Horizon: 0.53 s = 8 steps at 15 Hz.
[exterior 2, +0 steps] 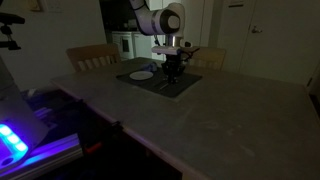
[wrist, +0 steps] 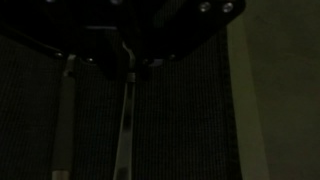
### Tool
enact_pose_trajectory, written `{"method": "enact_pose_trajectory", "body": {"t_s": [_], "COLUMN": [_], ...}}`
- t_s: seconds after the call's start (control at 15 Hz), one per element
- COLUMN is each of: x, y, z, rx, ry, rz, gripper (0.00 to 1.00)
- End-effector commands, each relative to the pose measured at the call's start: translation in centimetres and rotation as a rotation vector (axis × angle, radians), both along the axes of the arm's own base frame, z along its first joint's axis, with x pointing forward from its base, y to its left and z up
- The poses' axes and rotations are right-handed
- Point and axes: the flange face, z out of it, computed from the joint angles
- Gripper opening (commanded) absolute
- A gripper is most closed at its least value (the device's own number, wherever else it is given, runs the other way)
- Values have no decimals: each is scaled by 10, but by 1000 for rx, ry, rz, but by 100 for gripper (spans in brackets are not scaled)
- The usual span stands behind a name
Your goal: Put the fork beside the spoon on the mat
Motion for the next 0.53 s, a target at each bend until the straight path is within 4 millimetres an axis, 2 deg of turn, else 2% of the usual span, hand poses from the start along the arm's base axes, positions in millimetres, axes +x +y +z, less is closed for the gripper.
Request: {"method": "enact_pose_trajectory", "body": {"t_s": [0.0,0.33,0.47], "x": [-6,-4,-5], "y": [15,26,26], "z": [29,59,63], "rx": [-27,-43,-61], "ry": [38,94,124], "rz": [21,-14,-33], "gripper": [60,96,100]}}
